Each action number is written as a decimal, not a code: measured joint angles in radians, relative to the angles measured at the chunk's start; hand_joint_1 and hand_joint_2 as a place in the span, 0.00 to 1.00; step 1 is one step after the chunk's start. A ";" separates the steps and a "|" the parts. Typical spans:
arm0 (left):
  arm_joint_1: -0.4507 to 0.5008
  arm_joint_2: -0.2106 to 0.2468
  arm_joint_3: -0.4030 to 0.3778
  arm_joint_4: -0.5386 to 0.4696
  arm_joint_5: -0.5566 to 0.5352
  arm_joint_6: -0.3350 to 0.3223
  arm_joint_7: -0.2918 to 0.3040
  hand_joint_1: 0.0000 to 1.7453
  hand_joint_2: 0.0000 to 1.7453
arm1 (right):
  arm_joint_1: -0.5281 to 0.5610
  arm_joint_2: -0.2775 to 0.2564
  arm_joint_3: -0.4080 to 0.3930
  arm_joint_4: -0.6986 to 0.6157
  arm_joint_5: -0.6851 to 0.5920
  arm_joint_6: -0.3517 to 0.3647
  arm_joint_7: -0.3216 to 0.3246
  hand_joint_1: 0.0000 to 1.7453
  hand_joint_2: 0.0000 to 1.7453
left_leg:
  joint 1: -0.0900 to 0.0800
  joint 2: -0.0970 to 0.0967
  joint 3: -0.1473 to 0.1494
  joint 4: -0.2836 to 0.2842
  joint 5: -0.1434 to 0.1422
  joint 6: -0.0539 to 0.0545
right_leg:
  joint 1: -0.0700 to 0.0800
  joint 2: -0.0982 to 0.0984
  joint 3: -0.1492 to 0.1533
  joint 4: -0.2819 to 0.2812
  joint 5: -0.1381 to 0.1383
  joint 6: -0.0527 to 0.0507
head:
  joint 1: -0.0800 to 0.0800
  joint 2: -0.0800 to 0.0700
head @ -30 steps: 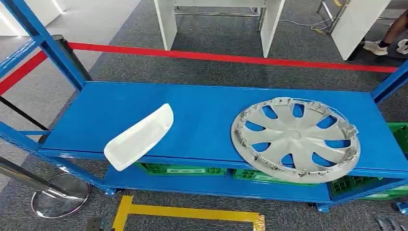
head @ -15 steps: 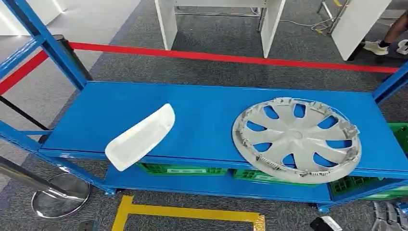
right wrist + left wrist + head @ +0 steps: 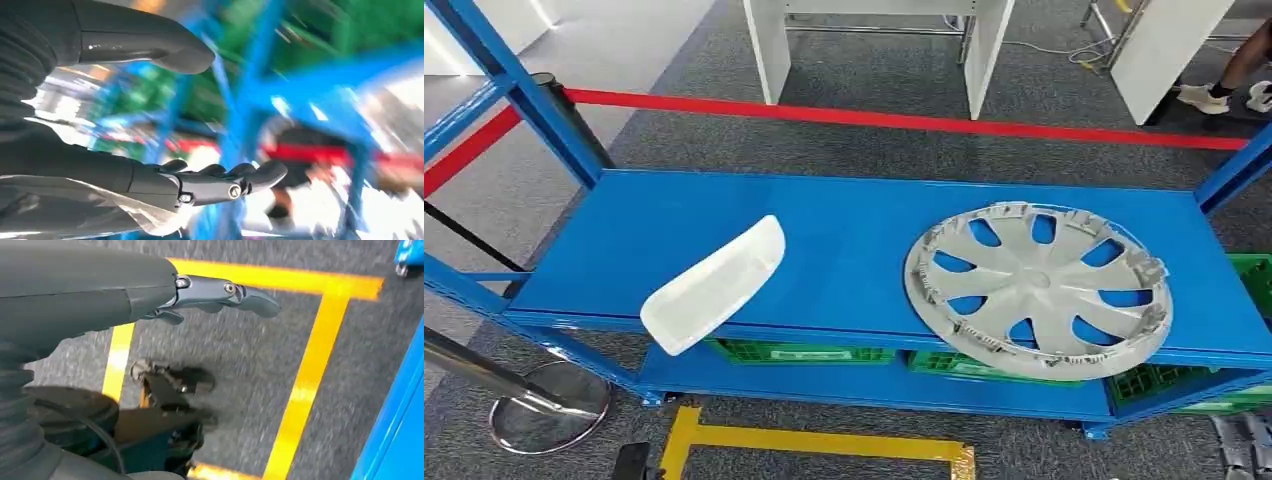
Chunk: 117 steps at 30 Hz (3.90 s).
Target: Take the parts from the cabinet and place them on the table.
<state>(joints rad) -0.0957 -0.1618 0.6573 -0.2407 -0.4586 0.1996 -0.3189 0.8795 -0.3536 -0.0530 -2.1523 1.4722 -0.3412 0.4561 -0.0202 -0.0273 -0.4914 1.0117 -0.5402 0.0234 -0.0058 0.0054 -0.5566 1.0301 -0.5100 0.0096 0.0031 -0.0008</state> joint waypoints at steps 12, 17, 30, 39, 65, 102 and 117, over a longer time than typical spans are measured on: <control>-0.017 -0.028 -0.017 0.000 -0.037 0.033 0.004 0.00 1.00 | -0.079 0.214 -0.271 0.021 0.016 0.108 -0.445 0.00 1.00 | 0.000 0.001 0.000 0.000 0.000 0.000 | 0.000 0.001 0.000 0.000 0.000 0.000 | 0.000 0.000; -0.015 -0.030 -0.030 0.000 -0.041 0.030 0.010 0.00 1.00 | -0.118 0.312 -0.393 0.027 0.038 0.154 -0.534 0.00 1.00 | 0.000 0.001 0.000 0.000 0.000 0.000 | 0.000 0.001 0.000 0.000 0.000 0.000 | 0.000 0.000; 0.005 -0.015 -0.021 0.000 0.024 -0.012 -0.018 0.00 1.00 | -0.248 0.372 -0.463 0.074 0.093 0.194 -0.569 0.00 1.00 | 0.000 0.004 0.000 -0.001 0.000 0.000 | 0.000 0.004 0.001 0.001 0.000 0.000 | 0.000 0.000; 0.044 0.037 0.018 0.000 0.022 -0.034 -0.015 0.00 1.00 | -0.388 0.194 -0.228 0.235 0.039 0.221 -0.290 0.00 1.00 | 0.000 0.004 0.001 -0.001 0.000 0.000 | 0.000 0.003 0.001 0.001 0.001 0.001 | 0.000 0.000; 0.019 0.054 0.018 0.000 -0.035 -0.050 -0.005 0.00 1.00 | -0.601 0.017 -0.064 0.482 -0.006 0.220 -0.241 0.00 1.00 | 0.000 0.005 0.001 0.000 0.000 0.000 | 0.000 0.004 0.001 0.001 0.001 0.001 | 0.000 0.000; 0.016 0.061 0.018 0.000 -0.067 -0.056 0.009 0.00 1.00 | -0.736 -0.010 0.146 0.555 0.056 0.247 -0.250 0.00 1.00 | 0.000 0.005 0.001 0.000 0.001 0.000 | 0.000 0.005 0.000 0.001 0.002 0.002 | 0.000 0.000; 0.011 0.069 0.020 0.000 -0.083 -0.057 0.003 0.00 1.00 | -0.794 -0.013 0.253 0.593 -0.010 0.283 -0.251 0.00 1.00 | 0.000 0.005 0.001 0.000 0.001 0.000 | 0.000 0.005 0.001 0.001 0.002 0.002 | 0.000 0.000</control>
<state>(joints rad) -0.0849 -0.0927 0.6775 -0.2407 -0.5417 0.1431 -0.3155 0.0858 -0.3662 0.1999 -1.5591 1.4625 -0.0584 0.2052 -0.0199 -0.0225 -0.4904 1.0116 -0.5392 0.0233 -0.0059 0.0102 -0.5557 1.0311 -0.5083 0.0113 0.0030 -0.0008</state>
